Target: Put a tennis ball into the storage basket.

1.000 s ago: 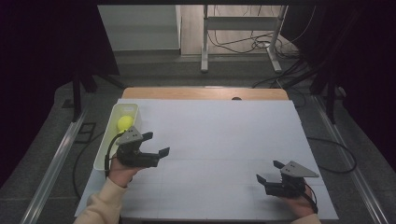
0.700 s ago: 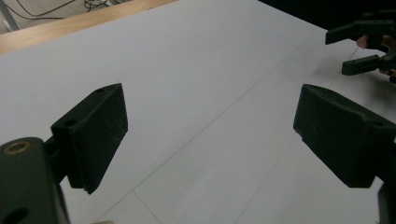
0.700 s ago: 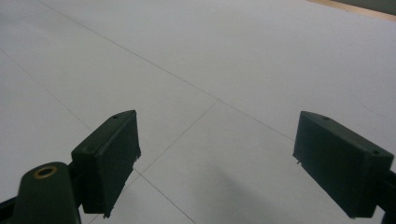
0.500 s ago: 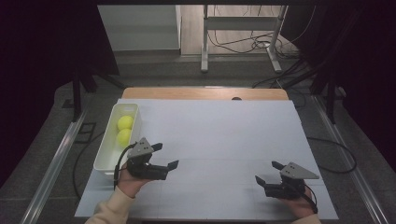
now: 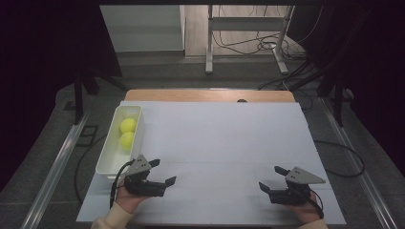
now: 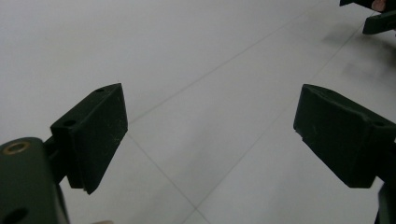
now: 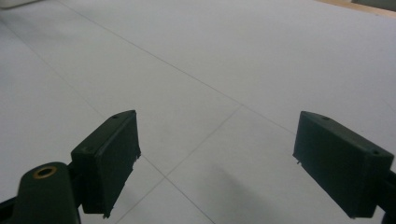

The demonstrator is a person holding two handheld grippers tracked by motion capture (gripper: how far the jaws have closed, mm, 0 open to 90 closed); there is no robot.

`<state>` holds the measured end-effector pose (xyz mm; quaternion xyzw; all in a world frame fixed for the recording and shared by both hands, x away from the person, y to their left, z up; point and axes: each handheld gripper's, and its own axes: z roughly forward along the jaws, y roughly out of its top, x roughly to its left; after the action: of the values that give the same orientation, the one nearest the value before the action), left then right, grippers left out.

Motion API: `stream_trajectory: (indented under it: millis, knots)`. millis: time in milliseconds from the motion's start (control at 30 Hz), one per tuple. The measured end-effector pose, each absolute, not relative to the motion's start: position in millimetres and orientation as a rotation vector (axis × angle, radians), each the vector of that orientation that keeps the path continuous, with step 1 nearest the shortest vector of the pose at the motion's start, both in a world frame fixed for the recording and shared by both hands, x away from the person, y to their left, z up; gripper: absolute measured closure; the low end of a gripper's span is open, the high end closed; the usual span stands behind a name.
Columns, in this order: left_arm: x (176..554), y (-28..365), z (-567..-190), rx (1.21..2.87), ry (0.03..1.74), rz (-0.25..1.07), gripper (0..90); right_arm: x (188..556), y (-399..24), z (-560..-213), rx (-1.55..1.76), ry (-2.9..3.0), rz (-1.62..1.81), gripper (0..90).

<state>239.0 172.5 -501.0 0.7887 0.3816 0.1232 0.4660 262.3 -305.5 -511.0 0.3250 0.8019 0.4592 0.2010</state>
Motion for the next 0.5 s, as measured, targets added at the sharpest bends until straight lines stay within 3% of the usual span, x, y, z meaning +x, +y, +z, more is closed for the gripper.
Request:
stream_trajectory:
  millis: [500]
  knots:
    - [241.2, 174.4, -511.9, 1.959, 0.938, 0.339, 10.4, 260.8, -300.1, -512.1, 0.872, 2.285, 1.311, 14.7]
